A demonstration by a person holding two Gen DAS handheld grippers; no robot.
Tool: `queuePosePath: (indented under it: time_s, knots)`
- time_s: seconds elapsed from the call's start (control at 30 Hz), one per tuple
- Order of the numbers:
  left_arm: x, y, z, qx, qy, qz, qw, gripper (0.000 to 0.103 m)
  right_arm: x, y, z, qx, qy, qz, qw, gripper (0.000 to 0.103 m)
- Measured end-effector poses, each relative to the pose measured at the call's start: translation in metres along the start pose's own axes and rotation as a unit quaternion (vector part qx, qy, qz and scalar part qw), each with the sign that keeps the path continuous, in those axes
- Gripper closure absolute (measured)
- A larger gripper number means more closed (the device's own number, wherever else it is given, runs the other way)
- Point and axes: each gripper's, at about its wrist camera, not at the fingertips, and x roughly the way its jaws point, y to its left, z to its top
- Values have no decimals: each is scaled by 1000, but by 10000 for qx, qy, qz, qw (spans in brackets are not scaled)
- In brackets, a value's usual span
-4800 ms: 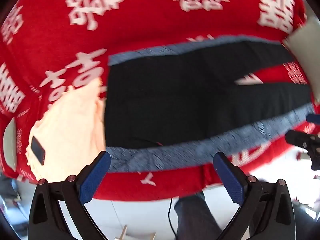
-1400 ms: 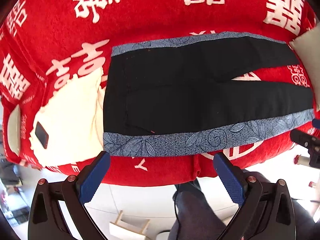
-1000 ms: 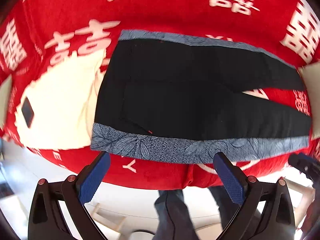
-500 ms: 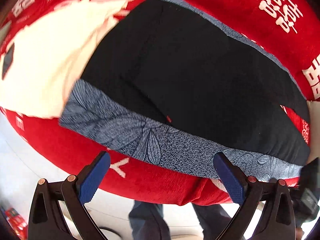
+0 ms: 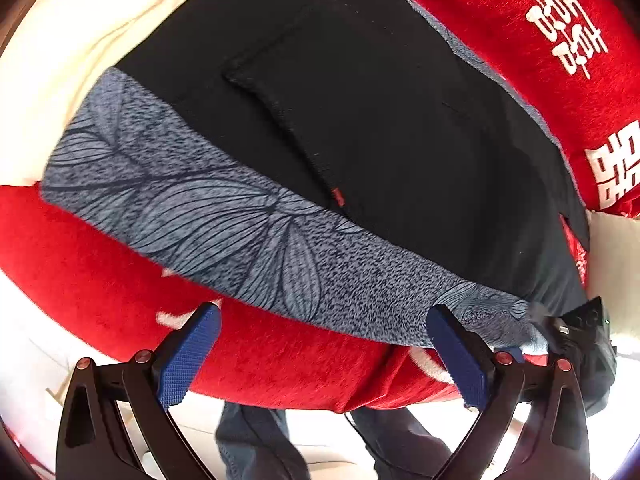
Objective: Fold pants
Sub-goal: 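Lower both grippers onto the grey cuff edge and close on it, then lift the cuffs with both grippers and fold them toward the waistband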
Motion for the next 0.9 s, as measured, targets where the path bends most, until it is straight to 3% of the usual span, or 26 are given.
queuePosePath:
  time_s: [0.03, 0.07, 0.23, 0.3, 0.4, 0.43, 0.47, 0.73, 0.9]
  knots:
    - [2, -1, 2, -39, 4, -54, 10000, 0, 2, 1, 4, 106, 8, 10, 9999, 85]
    - [3, -1, 4, -80, 0, -115, 9999, 0, 2, 3, 7, 160, 2, -2, 9999, 95]
    - [-1, 6, 18, -499, -185, -379, 9979, 0, -8, 37, 5, -166, 74, 151, 9997, 95]
    - [-3, 12, 26, -698, -278, -395, 9964, 6, -9, 43, 5, -197, 105, 164, 9996, 95]
    - [-7, 17, 35, -778, -338, -330, 9958, 50, -9, 42, 6, -216, 177, -9, 9996, 95]
    - [-11, 18, 39, -672, -323, -548, 9957, 80, -7, 43, 6, -196, 194, -123, 9995, 95]
    - [-15, 19, 40, -677, -304, -522, 9959, 84, -7, 44, 5, -177, 184, -218, 9994, 95]
    - [-70, -16, 71, -105, -482, -685, 9964, 86, -30, 109, 10, -928, -229, -621, 9935, 95]
    - [-93, -47, 118, 80, -628, -748, 9952, 86, -38, 174, 54, -1631, -301, -758, 9832, 95]
